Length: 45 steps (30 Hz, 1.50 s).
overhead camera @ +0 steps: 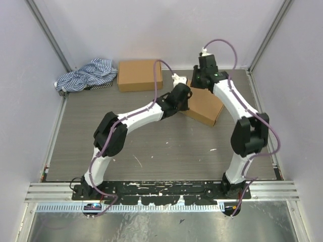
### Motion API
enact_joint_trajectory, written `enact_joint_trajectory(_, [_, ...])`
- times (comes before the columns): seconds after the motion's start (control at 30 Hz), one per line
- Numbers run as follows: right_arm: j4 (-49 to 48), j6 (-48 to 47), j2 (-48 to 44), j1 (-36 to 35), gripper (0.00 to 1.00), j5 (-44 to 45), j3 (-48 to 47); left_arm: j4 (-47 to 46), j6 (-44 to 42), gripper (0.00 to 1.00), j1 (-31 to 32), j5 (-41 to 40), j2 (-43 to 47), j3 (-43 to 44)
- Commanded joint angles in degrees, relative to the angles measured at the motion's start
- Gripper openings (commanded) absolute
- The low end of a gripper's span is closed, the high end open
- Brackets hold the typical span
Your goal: Fold the paper box
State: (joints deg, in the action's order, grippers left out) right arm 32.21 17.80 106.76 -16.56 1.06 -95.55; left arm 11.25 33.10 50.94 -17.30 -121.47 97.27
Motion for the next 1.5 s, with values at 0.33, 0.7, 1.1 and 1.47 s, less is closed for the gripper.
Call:
enact_joint_trajectory(0.33, [0.78,17.06,-35.43,10.17,0.01,10.80,37.63,13.57,1.64,0.17,-8.31,3.95,30.70,-21.18])
enact_joint_trajectory(0.7, [3.76,25.94,-33.90,11.25,0.02,26.21,42.49,32.22,-4.72,0.35,-8.60,-6.14,59.41,-32.34])
enact_joint_trajectory(1.1, [-7.42,21.75,-7.36,11.63,0.01,22.49,27.55,40.91,-9.33,0.38,-8.58,-12.04,74.14,-42.46])
enact_joint_trajectory(1.47, [-13.36,16.47,13.22,11.63,0.01,23.33,-1.94,42.04,-8.97,0.39,-8.60,-12.93,80.22,-45.67])
